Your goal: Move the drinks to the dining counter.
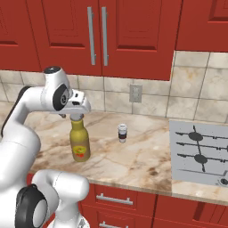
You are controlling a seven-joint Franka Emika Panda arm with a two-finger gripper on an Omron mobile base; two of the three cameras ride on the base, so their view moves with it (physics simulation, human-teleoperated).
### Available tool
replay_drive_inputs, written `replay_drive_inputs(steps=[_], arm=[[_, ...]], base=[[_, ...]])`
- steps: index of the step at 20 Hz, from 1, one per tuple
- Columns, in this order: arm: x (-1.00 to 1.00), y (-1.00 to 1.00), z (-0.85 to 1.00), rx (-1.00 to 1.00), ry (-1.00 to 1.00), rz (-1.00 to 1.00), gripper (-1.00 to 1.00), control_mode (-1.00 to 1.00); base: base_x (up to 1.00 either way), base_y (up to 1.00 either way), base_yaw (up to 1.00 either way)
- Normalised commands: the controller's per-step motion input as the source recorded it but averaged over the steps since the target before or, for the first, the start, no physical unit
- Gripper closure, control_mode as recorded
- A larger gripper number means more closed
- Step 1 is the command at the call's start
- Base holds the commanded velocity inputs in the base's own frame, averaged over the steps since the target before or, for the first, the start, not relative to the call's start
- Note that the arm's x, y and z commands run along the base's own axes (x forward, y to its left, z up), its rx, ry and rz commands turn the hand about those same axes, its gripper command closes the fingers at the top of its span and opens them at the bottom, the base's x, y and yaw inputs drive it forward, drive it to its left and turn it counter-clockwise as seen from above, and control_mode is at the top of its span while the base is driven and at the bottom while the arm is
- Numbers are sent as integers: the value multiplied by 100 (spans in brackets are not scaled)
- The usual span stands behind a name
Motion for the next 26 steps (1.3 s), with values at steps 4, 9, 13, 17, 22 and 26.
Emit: replay_drive_inputs(steps=[4, 9, 13, 17, 22, 26], arm=[[7, -6, -3, 9, 1, 0, -100, -100], [9, -7, -4, 9, 1, 0, -100, -100], [6, 0, -15, 1, 0, 0, -100, -100], [3, 0, -16, 0, 0, 0, -100, -100], [1, 0, -14, 0, 0, 0, -100, -100], [0, 0, -13, 0, 0, 0, -100, -100]], base=[[0, 0, 0], [0, 0, 0], [0, 0, 0], [0, 0, 0], [0, 0, 0], [0, 0, 0]])
